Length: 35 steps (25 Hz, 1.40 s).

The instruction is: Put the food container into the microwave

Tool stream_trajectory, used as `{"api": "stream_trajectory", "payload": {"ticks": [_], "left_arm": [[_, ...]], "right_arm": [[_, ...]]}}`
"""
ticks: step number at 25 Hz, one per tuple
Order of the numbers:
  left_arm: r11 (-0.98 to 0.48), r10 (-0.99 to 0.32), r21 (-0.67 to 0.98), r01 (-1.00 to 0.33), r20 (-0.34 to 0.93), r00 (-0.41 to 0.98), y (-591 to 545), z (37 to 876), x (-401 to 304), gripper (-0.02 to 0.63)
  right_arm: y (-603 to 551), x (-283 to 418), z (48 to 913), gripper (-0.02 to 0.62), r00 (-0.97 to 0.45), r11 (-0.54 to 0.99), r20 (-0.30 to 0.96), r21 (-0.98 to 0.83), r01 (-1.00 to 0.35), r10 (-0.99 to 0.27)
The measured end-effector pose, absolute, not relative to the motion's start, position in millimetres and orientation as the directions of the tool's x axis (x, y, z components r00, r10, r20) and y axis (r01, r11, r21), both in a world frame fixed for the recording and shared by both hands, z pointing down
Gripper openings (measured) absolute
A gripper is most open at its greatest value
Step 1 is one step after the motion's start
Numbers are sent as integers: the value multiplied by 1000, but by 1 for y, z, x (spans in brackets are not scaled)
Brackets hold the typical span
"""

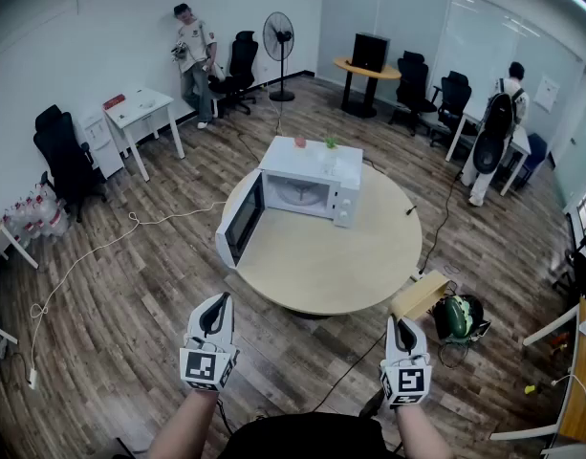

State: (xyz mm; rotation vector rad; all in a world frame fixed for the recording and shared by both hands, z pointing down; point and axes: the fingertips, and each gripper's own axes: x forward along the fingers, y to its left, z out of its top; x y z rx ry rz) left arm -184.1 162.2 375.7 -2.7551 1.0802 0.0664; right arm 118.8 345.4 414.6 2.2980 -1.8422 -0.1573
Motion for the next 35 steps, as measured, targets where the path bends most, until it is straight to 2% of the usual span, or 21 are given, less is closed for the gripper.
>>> {"api": "stream_trajectory", "payload": {"ticks": [18,35], "left_arm": [[-722,-667,-147,-676,-112,736,179,373,-176,0],[-675,-713,-168,-718,-100,694,199,377,-131,0]], "right_arm": [[348,109,419,20,164,-158,18,200,-967,-986],[359,131,437,20,34,-25,32,241,-970,-999]]}}
